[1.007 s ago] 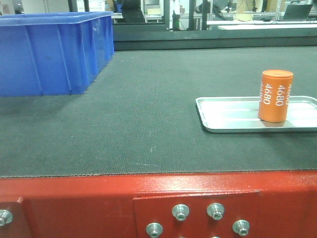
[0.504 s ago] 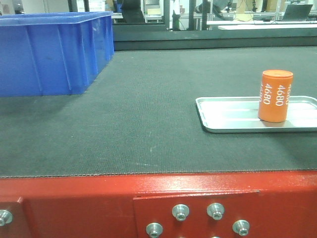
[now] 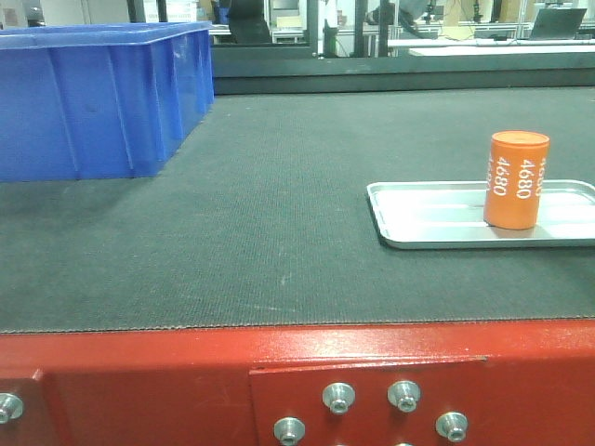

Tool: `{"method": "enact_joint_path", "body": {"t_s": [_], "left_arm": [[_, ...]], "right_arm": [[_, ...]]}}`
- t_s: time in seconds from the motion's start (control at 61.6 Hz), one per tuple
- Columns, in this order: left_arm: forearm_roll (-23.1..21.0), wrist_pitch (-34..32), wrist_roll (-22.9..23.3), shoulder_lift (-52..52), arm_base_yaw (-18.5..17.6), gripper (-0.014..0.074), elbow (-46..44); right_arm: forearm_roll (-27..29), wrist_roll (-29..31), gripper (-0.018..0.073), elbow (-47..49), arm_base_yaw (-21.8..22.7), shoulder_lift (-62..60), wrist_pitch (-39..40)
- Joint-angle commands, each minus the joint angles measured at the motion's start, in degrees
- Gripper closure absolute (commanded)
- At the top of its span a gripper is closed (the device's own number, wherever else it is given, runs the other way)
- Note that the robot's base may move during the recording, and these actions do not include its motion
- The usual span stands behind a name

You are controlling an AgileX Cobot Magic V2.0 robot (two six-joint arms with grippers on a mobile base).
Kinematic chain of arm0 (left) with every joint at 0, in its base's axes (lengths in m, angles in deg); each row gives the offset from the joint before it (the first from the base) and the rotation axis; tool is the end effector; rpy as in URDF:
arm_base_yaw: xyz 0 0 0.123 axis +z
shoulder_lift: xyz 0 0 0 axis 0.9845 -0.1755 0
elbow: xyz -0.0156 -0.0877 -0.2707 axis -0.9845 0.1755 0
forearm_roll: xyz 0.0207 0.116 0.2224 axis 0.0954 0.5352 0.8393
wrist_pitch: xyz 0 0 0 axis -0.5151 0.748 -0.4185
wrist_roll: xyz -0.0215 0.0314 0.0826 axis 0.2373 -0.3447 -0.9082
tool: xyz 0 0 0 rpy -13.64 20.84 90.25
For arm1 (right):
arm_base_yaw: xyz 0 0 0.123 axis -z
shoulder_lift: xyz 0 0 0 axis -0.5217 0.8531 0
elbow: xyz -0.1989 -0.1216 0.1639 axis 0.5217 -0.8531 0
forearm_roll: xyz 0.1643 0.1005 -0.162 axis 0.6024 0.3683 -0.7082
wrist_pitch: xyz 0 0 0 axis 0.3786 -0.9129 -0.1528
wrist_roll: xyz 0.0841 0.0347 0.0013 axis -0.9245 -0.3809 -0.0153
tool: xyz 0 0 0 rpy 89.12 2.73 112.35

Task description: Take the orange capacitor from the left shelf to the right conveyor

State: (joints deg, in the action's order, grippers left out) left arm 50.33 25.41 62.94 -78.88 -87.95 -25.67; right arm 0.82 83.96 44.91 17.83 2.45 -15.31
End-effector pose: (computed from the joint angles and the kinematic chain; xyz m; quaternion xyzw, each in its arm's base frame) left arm 0.0562 -0.0080 0.1984 0.0204 0.7012 -0.0793 0.7083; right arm 0.1049 0.0143 0.3496 0.0170 0.5161 0.1150 0.8486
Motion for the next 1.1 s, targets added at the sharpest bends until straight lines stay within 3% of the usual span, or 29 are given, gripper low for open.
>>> {"method": "enact_joint_path", "body": {"t_s": [0.0,0.26,0.357,0.471,0.601,0.861,1.088], "left_arm": [[0.00,-5.02,-0.01,0.89,-0.26,0.0701,-0.37],[0.00,-5.02,-0.01,0.89,-0.26,0.0701,-0.37],[0.00,-5.02,-0.01,0.89,-0.26,0.0701,-0.37],[0.00,-5.02,-0.01,0.89,-0.26,0.0701,-0.37],[0.00,-5.02,-0.01,0.89,-0.26,0.0701,-0.37],[0.00,-5.02,-0.01,0.89,-0.26,0.0701,-0.37],[0.00,-5.02,-0.01,0.89,-0.26,0.0701,-0.37]], "right_arm": [[0.04,1.15,0.0503,2.31,3.43,-3.96,-6.76],[-0.19,7.90,0.0503,2.31,11.19,-15.89,-32.94],[-1.23,10.60,0.0503,2.24,12.28,-19.52,-40.57],[-6.07,11.11,0.0503,-0.01,12.26,-24.11,-45.87],[-6.59,10.93,0.0503,-5.37,12.26,-28.06,-43.29],[-5.04,8.94,0.0503,-17.78,12.26,-29.92,-30.19],[-3.86,7.66,0.0503,-20.97,12.26,-29.87,-27.73]]}}
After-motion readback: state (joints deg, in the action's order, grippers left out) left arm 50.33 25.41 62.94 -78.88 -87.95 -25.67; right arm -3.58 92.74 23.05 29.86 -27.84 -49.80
